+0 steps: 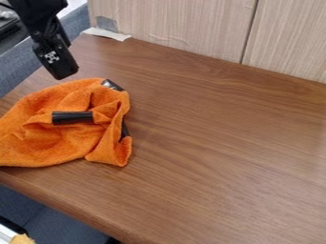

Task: Move the cloth to the center of the table

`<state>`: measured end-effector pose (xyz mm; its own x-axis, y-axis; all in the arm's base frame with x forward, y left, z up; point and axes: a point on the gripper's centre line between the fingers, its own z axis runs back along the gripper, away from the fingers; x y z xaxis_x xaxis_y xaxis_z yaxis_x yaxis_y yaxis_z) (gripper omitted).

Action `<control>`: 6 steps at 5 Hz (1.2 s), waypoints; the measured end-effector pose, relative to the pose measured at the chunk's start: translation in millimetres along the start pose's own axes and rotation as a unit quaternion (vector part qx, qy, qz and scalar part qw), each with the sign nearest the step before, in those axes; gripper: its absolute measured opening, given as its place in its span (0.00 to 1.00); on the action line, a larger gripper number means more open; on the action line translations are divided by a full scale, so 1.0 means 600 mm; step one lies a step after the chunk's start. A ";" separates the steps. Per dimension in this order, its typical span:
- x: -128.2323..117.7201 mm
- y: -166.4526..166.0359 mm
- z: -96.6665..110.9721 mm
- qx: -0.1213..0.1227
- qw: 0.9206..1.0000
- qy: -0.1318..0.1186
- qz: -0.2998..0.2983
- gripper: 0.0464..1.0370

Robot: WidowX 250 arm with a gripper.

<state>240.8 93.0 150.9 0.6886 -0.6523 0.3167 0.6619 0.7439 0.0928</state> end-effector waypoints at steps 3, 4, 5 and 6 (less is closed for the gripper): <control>-0.006 -0.029 -0.033 -0.038 0.998 0.018 -0.035 0.96; -0.021 -0.048 -0.058 -0.058 0.996 0.036 -0.053 0.96; -0.031 -0.059 -0.077 -0.071 0.994 0.054 -0.066 0.96; -0.052 -0.055 -0.107 -0.077 0.992 0.082 -0.062 0.96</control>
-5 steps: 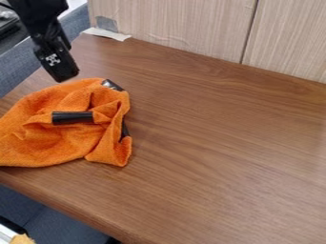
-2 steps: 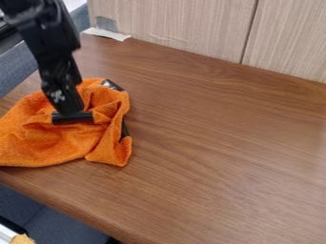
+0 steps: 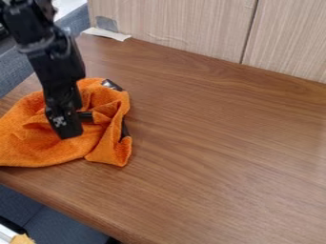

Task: Move the cloth to the center of the table

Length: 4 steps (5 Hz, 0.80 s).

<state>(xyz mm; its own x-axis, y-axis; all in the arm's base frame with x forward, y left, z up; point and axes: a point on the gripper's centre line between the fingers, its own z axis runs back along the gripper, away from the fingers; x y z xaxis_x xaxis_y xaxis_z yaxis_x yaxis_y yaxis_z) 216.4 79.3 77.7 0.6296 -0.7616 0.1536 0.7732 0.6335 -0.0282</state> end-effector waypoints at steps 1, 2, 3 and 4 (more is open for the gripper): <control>-0.027 0.014 -0.042 0.003 0.999 0.045 -0.002 0.96; -0.030 0.022 -0.054 0.016 0.999 0.052 -0.004 0.96; -0.020 0.024 -0.064 0.031 0.998 0.046 -0.023 0.96; -0.005 0.020 -0.067 0.029 0.998 0.041 -0.035 0.96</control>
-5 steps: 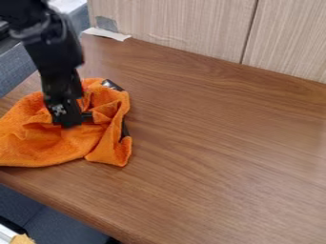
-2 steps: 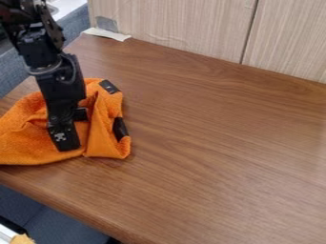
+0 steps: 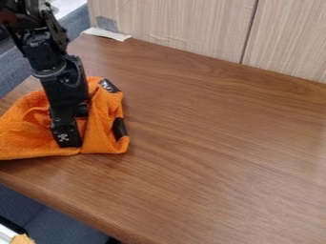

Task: Move the cloth to the center of the table

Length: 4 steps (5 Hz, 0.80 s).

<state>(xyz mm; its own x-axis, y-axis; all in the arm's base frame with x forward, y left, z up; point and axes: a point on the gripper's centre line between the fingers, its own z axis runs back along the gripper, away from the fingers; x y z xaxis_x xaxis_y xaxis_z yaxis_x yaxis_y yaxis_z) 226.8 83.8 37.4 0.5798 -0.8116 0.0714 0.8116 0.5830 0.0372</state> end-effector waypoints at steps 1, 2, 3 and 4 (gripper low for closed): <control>0.027 0.001 0.003 -0.007 1.000 -0.015 -0.011 0.96; 0.096 -0.010 0.000 -0.027 0.998 -0.039 -0.045 0.96; 0.166 -0.028 0.000 -0.041 0.995 -0.062 -0.071 0.96; 0.215 -0.035 -0.002 -0.057 0.993 -0.071 -0.075 0.96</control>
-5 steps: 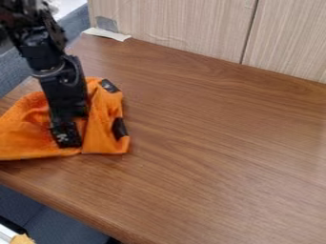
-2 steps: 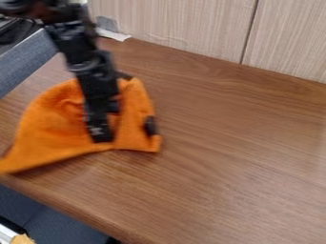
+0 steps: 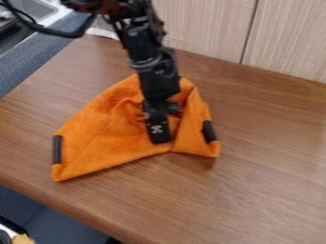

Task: Move the cloth to the center of the table

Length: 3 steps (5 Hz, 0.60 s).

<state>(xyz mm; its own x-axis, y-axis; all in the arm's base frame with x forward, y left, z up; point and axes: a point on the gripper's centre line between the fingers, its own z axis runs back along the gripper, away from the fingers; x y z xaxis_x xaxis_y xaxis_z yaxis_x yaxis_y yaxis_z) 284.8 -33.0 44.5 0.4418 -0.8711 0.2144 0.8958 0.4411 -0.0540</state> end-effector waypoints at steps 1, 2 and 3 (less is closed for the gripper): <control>0.039 -0.001 -0.008 -0.010 1.000 -0.004 -0.014 0.96; 0.044 -0.003 -0.010 -0.009 1.000 -0.001 -0.015 0.96; 0.044 -0.005 -0.009 -0.009 1.000 -0.002 -0.018 0.96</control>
<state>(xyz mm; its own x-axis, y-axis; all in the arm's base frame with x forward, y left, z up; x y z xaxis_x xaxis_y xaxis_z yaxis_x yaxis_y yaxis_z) 293.7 -58.3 45.3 0.4096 -0.8851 0.2211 0.9117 0.4059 -0.0640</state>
